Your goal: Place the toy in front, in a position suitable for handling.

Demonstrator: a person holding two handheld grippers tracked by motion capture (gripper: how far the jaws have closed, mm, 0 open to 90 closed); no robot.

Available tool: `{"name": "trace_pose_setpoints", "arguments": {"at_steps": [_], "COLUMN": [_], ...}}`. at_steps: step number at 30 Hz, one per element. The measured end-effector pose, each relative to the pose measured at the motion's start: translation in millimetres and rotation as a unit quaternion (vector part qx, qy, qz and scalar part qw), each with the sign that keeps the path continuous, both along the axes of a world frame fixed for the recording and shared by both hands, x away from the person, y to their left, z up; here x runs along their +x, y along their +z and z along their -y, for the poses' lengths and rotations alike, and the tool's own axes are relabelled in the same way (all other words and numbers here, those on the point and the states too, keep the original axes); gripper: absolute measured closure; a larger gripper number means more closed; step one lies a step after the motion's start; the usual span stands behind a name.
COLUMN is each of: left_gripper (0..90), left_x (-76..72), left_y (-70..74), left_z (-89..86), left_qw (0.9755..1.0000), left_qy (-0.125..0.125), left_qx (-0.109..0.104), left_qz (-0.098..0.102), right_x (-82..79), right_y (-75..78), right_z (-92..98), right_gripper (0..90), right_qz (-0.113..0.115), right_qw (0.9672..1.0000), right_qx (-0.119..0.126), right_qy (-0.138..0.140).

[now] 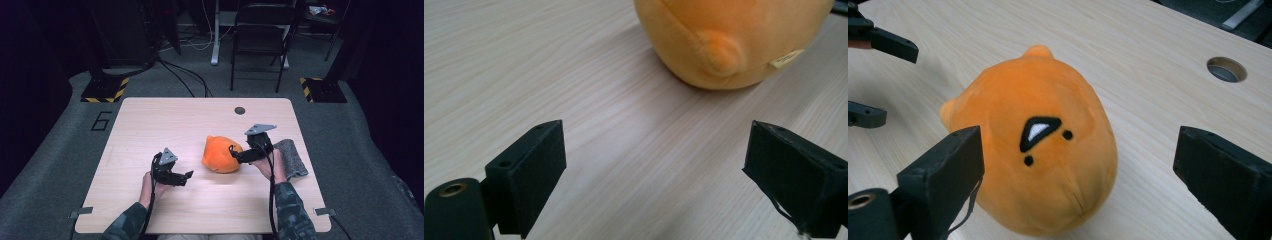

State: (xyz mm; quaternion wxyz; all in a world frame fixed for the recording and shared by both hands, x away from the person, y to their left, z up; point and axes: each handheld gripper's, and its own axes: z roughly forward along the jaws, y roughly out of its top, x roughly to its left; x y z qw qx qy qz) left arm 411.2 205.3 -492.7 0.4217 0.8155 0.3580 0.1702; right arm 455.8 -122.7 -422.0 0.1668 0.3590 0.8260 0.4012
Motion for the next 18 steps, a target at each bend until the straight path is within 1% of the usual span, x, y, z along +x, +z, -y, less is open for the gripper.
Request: {"name": "trace_pose_setpoints", "arguments": {"at_steps": [1, 2, 3, 5, 6, 9, 11, 12, 13, 14, 15, 17, 18], "left_gripper": [10.3, 10.6, 11.4, 14.0, 14.4, 17.2, 19.8, 20.9, 21.0, 21.9, 23.3, 25.4, 26.3], "left_x": [1.3, 2.8, 4.2, 6.3, 7.9, 10.4, 11.9, 12.1, 12.7, 14.2, 15.3, 17.7, 19.2], "left_y": [0.4, 1.4, 2.0, 2.7, 3.6, 3.8, 3.9, 3.8, 4.1, 4.1, 3.8, 3.7, 3.4], "left_z": [2.3, 4.1, 6.2, 11.4, 13.2, 21.7, 27.0, 30.0, 32.6, 34.8, 37.2, 41.6, 43.6], "left_qw": [1.0000, 1.0000, 0.9999, 0.9998, 0.9997, 0.9993, 0.9989, 0.9988, 0.9987, 0.9986, 0.9985, 0.9984, 0.9983], "left_qy": [-0.002, -0.007, -0.010, -0.013, -0.021, -0.033, -0.042, -0.043, -0.046, -0.048, -0.049, -0.052, -0.053], "left_qx": [-0.002, -0.004, -0.006, -0.016, -0.013, -0.015, -0.012, -0.014, -0.013, -0.010, -0.012, -0.014, -0.013], "left_qz": [0.002, -0.001, 0.001, 0.006, 0.007, 0.012, 0.018, 0.017, 0.015, 0.020, 0.022, 0.018, 0.020], "right_x": [-1.8, -4.0, -6.0, -11.7, -14.0, -21.3, -23.6, -25.1, -26.8, -27.8, -29.6, -32.1, -33.2], "right_y": [-0.2, -0.4, -0.6, -1.3, -1.3, -2.0, -3.3, -4.4, -5.6, -6.9, -8.0, -10.6, -11.3], "right_z": [3.8, 8.0, 12.9, 23.3, 26.9, 42.5, 50.4, 54.5, 58.3, 62.2, 65.7, 73.5, 77.3], "right_gripper": [4.2, 3.8, 3.9, 4.1, 4.3, 4.5, 4.4, 4.3, 4.3, 4.3, 4.4, 4.5, 4.6], "right_qz": [0.003, 0.005, 0.011, 0.015, 0.017, 0.022, 0.020, 0.019, 0.017, 0.018, 0.014, 0.012, 0.011], "right_qw": [1.0000, 0.9998, 0.9996, 0.9991, 0.9988, 0.9973, 0.9962, 0.9957, 0.9950, 0.9946, 0.9937, 0.9922, 0.9915], "right_qx": [-0.001, 0.001, 0.002, 0.000, -0.001, -0.006, -0.003, -0.003, -0.005, -0.008, -0.011, -0.007, -0.009], "right_qy": [-0.009, -0.020, -0.026, -0.039, -0.045, -0.070, -0.085, -0.091, -0.099, -0.102, -0.110, -0.124, -0.129]}}
